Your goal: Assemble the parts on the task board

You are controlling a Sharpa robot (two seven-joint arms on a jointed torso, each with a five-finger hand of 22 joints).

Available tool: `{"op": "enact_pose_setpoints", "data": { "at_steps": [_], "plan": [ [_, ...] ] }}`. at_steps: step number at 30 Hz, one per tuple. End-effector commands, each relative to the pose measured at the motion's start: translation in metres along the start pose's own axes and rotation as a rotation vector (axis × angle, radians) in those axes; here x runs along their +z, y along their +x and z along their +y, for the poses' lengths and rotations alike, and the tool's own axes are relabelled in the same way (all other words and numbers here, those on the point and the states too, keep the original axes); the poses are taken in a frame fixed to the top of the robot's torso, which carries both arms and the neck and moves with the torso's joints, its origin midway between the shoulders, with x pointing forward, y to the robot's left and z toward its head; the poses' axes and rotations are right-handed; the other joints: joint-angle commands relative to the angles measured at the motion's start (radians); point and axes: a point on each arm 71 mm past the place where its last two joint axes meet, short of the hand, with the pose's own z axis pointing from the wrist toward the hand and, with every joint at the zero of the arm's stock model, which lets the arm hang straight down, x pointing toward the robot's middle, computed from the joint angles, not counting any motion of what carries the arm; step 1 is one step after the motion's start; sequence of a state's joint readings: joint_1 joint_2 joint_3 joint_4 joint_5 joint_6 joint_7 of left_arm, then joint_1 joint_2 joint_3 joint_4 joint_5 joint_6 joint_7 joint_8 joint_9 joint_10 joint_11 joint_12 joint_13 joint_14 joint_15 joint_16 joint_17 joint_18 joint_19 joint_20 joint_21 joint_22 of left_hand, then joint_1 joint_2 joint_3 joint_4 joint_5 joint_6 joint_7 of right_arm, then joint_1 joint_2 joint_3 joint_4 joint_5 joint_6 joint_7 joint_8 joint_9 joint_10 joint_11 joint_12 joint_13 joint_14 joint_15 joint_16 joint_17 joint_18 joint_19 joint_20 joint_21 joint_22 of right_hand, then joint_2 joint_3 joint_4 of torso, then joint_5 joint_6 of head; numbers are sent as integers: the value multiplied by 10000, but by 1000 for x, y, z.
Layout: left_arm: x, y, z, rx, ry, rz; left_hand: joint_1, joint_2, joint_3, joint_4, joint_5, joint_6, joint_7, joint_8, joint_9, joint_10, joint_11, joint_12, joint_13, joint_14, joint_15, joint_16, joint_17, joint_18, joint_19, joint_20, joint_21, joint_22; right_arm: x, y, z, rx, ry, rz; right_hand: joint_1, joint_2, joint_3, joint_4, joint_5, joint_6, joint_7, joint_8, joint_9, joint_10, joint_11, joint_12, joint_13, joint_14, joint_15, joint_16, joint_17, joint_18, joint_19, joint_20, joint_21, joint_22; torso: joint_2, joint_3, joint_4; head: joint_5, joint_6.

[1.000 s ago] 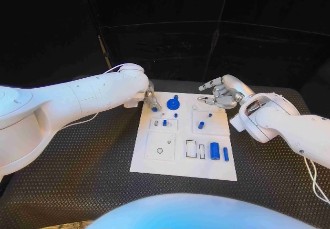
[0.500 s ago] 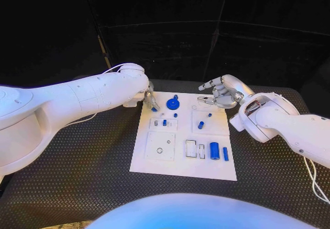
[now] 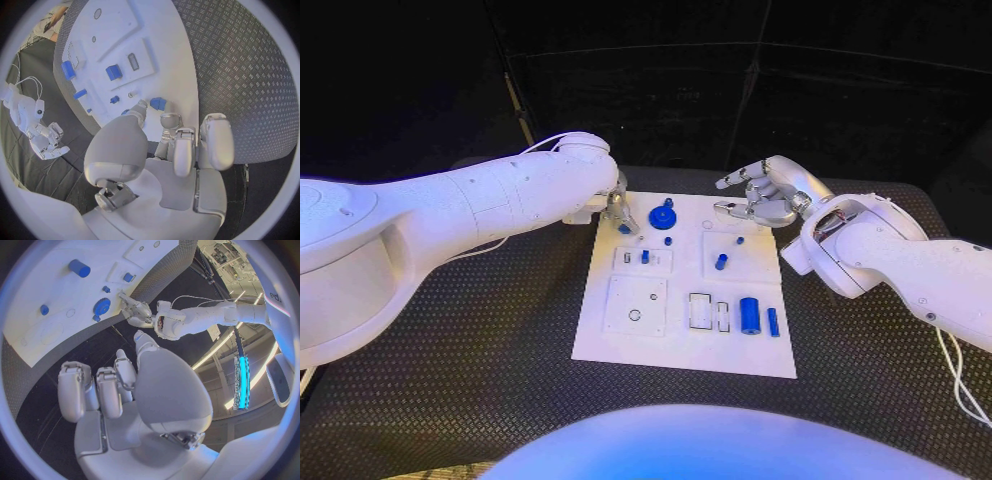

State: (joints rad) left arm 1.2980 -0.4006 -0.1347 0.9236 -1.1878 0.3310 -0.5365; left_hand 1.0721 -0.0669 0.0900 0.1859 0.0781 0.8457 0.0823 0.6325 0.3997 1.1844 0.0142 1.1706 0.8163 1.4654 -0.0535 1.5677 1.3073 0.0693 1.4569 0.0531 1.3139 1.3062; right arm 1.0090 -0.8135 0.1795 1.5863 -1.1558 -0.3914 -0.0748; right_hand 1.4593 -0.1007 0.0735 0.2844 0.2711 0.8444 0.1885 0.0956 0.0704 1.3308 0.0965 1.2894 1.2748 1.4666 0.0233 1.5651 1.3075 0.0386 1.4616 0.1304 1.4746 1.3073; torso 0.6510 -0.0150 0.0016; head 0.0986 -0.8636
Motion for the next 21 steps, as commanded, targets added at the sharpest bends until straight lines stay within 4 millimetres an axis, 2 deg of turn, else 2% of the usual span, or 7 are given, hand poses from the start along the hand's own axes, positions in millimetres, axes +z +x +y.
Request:
{"op": "enact_pose_setpoints", "data": {
  "at_steps": [1, 7, 21],
  "plan": [
    [0, 0, -1, 134, -84, 44, 102, 8, -55, 14, 26, 62, 2, 71, 13, 1, -55, 45, 8, 1054, -21, 31, 2635, 3, 16, -3, -49, 1, 0, 0, 2, 16, -96, 27, -110, 21, -79, -2, 56, -86, 5, -21, -14, -40, 35, 44, 0, 976, -9, -62, 2432, 95, -10, -41, -66, 292, 6, 5, 13, 3, 8],
    [1, 0, -2, 196, -119, 101, 121, 26, -70, 18, 25, 69, -3, 91, 21, 8, -59, 55, 22, 1054, -24, 31, 2635, 1, 18, -5, -45, 8, 0, 0, 2, 16, -88, 40, -110, 21, -79, -2, 56, -86, 5, -21, -14, -40, 35, 44, 0, 976, -9, -62, 2432, 95, -10, -41, -66, 292, 2, 4, 9, -2, -25],
    [2, -1, -1, 513, -316, 159, 640, 215, -171, -164, 22, 11, -22, 258, 70, 1, -80, 75, 22, 1054, -45, 31, 2635, -1, 24, -28, -56, 25, 1, 0, 2, 34, -73, 69, -110, 21, -79, -2, 56, -86, 5, -21, -14, -40, 35, 44, 0, 976, -9, -62, 2432, 95, -10, -41, -66, 292, 3, 3, 11, 3, -71]
  ]
}}
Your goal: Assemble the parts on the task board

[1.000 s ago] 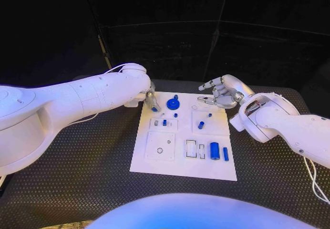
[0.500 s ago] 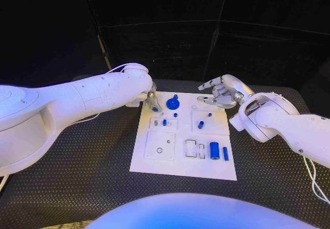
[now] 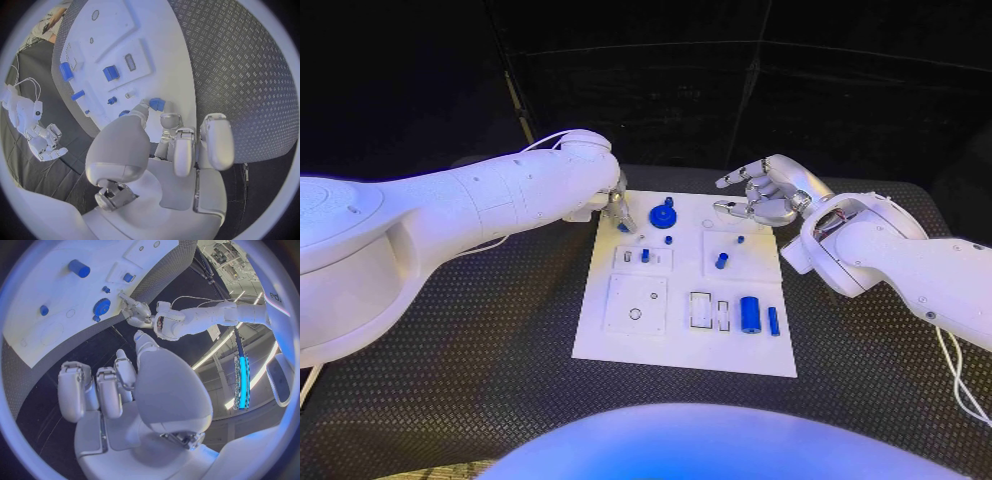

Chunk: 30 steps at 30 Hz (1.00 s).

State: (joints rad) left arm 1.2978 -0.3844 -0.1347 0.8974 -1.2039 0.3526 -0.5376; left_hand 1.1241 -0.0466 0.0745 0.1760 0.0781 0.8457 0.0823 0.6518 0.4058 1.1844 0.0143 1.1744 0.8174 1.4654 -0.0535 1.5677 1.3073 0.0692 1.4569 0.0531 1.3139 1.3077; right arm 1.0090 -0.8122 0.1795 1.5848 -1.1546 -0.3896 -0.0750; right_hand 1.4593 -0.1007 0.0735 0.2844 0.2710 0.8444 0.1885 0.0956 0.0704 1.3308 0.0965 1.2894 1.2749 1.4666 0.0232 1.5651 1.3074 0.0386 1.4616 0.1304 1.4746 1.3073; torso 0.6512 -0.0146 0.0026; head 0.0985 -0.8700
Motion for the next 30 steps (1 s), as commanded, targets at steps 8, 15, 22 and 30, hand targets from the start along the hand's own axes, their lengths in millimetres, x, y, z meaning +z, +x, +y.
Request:
{"op": "enact_pose_setpoints", "data": {
  "at_steps": [8, 15, 22, 30],
  "plan": [
    [0, 0, -3, 487, -193, 78, 277, 8, -53, -153, 18, -17, -17, 101, 14, 1, -79, 44, 19, 1054, -44, 31, 2635, -4, 31, -28, -49, 26, 0, 0, 2, 25, -83, 56, -110, 21, -79, -2, 57, -86, 5, -21, -14, -40, 35, 44, -1, 976, -9, -62, 2433, 96, -10, -41, -66, 292, -2, -4, -3, -11, -27],
    [0, 0, -7, 499, -139, 16, 299, 27, -56, -159, 22, -7, -21, 119, 19, 51, -81, 95, 106, 1054, -44, 31, 2635, -10, 41, -28, -27, 50, 1, 0, 2, 30, -92, 57, -110, 21, -79, -2, 57, -86, 5, -21, -14, -40, 35, 44, -1, 976, -9, -62, 2433, 96, -10, -41, -66, 292, -1, -5, 7, 7, -27],
    [-1, 0, -9, 414, -24, -178, 727, 326, 203, -331, 66, 34, -83, 224, 37, 136, -136, 163, 198, 1054, -83, 31, 2635, -28, 83, -52, 49, 140, 1, 1, 2, 32, -98, 61, -110, 21, -79, -2, 57, -86, 5, -21, -14, -40, 35, 44, -1, 976, -9, -62, 2433, 96, -10, -41, -66, 292, -2, -8, 4, 27, -16],
    [-2, 2, -10, 273, 138, -181, 1293, 515, 1306, -603, 97, -36, -153, 167, -74, 87, -222, 43, 131, 1054, -161, 31, 2635, -22, 82, -137, 11, 137, 1, 1, 2, 31, -100, 71, -118, 33, -83, -4, 72, -89, 5, -17, -12, -36, 35, 56, 3, 978, -8, -59, 2439, 95, -7, -39, -66, 295, -3, -10, 9, 42, -19]
  ]
}}
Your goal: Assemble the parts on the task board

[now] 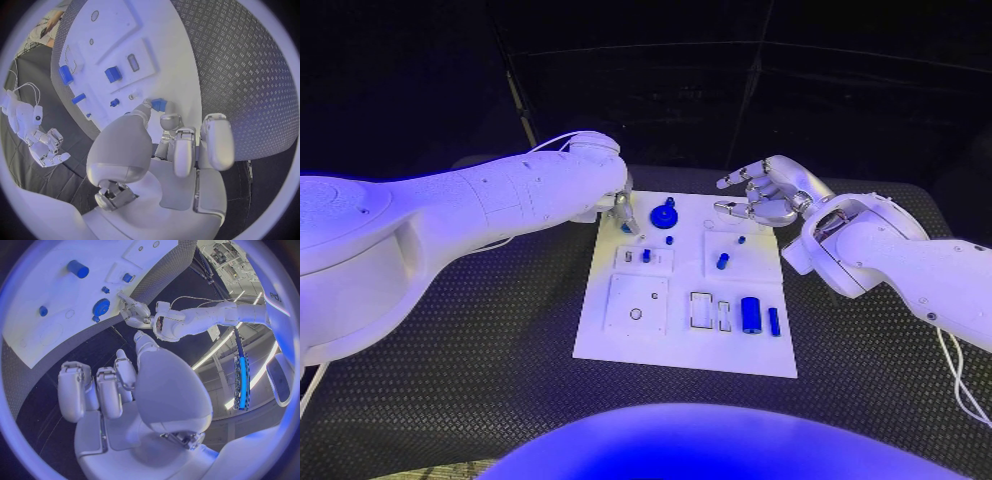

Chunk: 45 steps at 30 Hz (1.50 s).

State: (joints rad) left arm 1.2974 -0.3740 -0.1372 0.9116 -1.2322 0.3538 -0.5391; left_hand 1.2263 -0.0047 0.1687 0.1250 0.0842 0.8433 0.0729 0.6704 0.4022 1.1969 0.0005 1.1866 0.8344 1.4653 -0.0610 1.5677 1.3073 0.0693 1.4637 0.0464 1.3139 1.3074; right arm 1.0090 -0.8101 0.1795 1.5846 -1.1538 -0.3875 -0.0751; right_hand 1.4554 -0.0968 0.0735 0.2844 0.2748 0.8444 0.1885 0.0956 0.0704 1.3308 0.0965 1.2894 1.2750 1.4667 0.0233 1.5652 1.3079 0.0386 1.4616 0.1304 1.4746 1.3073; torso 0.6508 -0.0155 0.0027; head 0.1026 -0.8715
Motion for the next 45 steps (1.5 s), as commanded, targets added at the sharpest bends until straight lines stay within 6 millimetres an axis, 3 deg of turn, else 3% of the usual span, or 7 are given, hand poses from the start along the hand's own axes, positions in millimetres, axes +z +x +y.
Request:
{"op": "enact_pose_setpoints", "data": {
  "at_steps": [1, 10, 17, 25, 27, 31, 45],
  "plan": [
    [-1, 0, 0, -135, 75, -69, 331, 52, 735, -156, 42, -17, -61, -36, -72, -55, -89, -119, -73, 1055, -93, 31, 2634, -24, 17, -80, 12, 151, 0, 0, 2, 15, -87, 43, -78, -7, -83, -4, 34, -89, 5, -17, -12, -36, 35, 56, 2, 978, -8, -59, 2433, 95, -7, -39, -66, 295, -1, -2, 10, 2, -6],
    [-2, 2, 3, -304, 160, 10, 254, -252, 2582, -480, 98, -84, -34, -30, -157, -101, -80, -252, -202, 1055, -72, 31, 2634, -36, 27, -75, 33, 224, 1, 0, 1, 13, -85, 48, -78, -7, -83, -4, 34, -89, 5, -17, -12, -36, 35, 56, 2, 978, -8, -59, 2433, 95, -7, -39, -66, 295, -3, 4, 10, 22, 3],
    [-2, 2, 5, -440, 226, 72, -269, -562, 4159, -768, 148, -248, 22, 169, -82, -128, -26, -327, -308, 1055, -13, 31, 2634, -27, 2, -37, -10, 233, 1, 0, 1, 11, -79, 57, -77, 0, -82, -7, 46, -89, 5, -15, -12, -38, 35, 58, -1, 975, -8, -63, 2426, 95, -6, -39, -66, 296, -3, 6, 8, 45, 13],
    [-2, 4, 6, -530, 280, 196, -754, -703, 5213, -1047, 267, -454, 89, 324, -17, -212, 35, -378, -408, 1055, 4, 31, 2634, -18, -27, 14, -75, 215, 1, 0, 0, 0, -50, 71, -81, 3, -83, -5, 52, -89, 5, -13, -11, -37, 35, 61, 1, 975, -8, -63, 2426, 94, -4, -39, -66, 298, -5, 7, 6, 58, 19],
    [-3, 4, 7, -607, 312, 285, -898, -733, 5502, -1148, 502, -518, 127, 365, 1, -265, 73, -403, -454, 1055, 25, 31, 2634, -11, -39, 24, -103, 203, 1, 0, 0, -4, -40, 78, -81, 4, -83, -5, 53, -89, 5, -13, -11, -37, 35, 60, 1, 975, -8, -63, 2426, 94, -5, -39, -66, 298, -4, 5, 9, 55, 26],
    [-3, 5, 8, -730, 360, 460, -1074, -742, 5916, -1345, 868, -619, 187, 407, 20, -340, 117, -427, -516, 1055, 61, 31, 2634, -3, -59, 57, -145, 184, 1, 0, -1, -11, -21, 96, -92, 6, -87, 1, 58, -89, 6, -12, -11, -38, 36, 62, 0, 974, -8, -66, 2422, 94, -4, -39, -66, 299, -6, 5, 5, 74, 27],
    [-3, 7, 13, -1097, 476, 878, -1255, -520, 6891, -1940, 1011, -766, 337, 325, -39, -511, 226, -433, -620, 1055, 156, 31, 2634, 18, -115, 137, -231, 153, 1, 0, -3, -29, 34, 148, -116, 9, -96, 12, 70, -89, 7, -9, -10, -43, 37, 60, -6, 975, -7, -63, 2426, 94, -4, -38, -67, 297, -2, 6, 2, 90, 56]
  ]
}}
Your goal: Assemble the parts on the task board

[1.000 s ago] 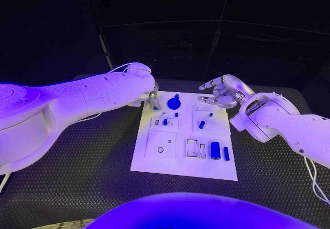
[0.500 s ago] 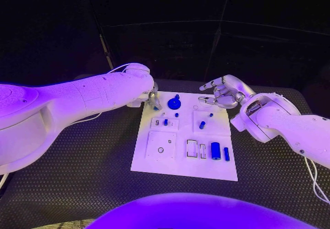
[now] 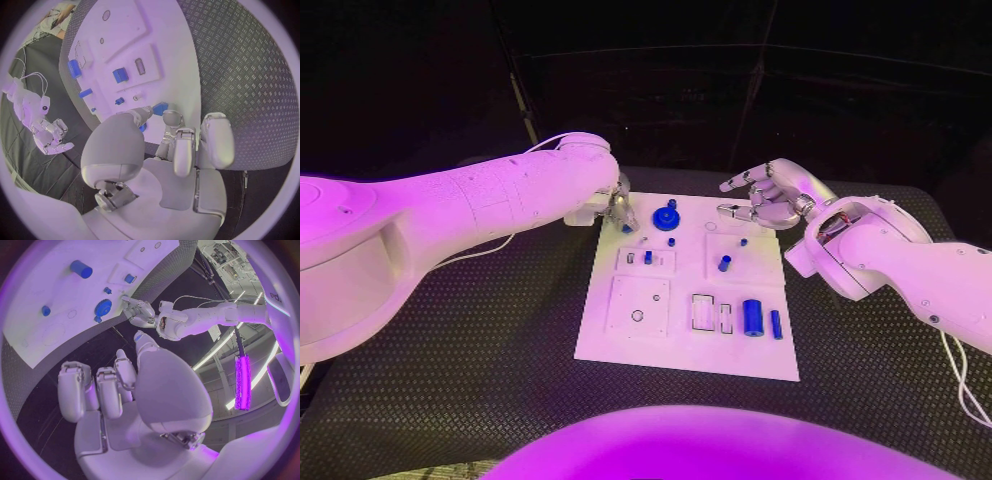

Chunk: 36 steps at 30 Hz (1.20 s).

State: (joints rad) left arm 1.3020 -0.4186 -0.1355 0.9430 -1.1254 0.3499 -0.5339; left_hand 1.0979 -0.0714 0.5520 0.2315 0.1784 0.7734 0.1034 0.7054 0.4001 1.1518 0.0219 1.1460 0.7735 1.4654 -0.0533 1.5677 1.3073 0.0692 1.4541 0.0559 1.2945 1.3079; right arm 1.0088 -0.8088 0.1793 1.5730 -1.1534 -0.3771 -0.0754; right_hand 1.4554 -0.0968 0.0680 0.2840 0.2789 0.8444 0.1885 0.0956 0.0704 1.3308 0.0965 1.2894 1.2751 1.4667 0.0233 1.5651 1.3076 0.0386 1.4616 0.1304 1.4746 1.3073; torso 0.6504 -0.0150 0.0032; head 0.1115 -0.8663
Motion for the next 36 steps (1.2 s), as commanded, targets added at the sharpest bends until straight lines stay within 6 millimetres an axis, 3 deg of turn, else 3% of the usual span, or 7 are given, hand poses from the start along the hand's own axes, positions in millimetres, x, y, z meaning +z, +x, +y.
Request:
{"op": "enact_pose_setpoints", "data": {
  "at_steps": [1, 36],
  "plan": [
    [1, 5, 0, -136, 139, 436, 20, 157, 3087, -3021, 71, -71, 38, -35, -24, -58, 14, -19, -4, 1054, 85, 31, 2635, 20, -19, 44, -35, 150, 0, 0, 1, 3, -57, 86, -117, 9, -42, 16, 28, -89, 7, -9, -10, -43, 37, 60, -6, 975, -7, -63, 2430, 94, -4, -38, -67, 297, 2, 1, -3, 1, 4],
    [-3, 2, 9, -83, 87, 834, -325, 532, 4206, -3606, 82, -12, 143, -417, -275, -114, 106, 165, 81, 1054, 150, 31, 2635, 30, -46, 103, -22, 212, 1, -1, -2, 9, 34, 81, -128, 11, -46, 20, 36, -88, 7, -7, -10, -33, 38, 74, 7, 974, -6, -64, 2427, 94, -4, -38, -68, 296, 2, 7, 3, 73, 48]
  ]
}}
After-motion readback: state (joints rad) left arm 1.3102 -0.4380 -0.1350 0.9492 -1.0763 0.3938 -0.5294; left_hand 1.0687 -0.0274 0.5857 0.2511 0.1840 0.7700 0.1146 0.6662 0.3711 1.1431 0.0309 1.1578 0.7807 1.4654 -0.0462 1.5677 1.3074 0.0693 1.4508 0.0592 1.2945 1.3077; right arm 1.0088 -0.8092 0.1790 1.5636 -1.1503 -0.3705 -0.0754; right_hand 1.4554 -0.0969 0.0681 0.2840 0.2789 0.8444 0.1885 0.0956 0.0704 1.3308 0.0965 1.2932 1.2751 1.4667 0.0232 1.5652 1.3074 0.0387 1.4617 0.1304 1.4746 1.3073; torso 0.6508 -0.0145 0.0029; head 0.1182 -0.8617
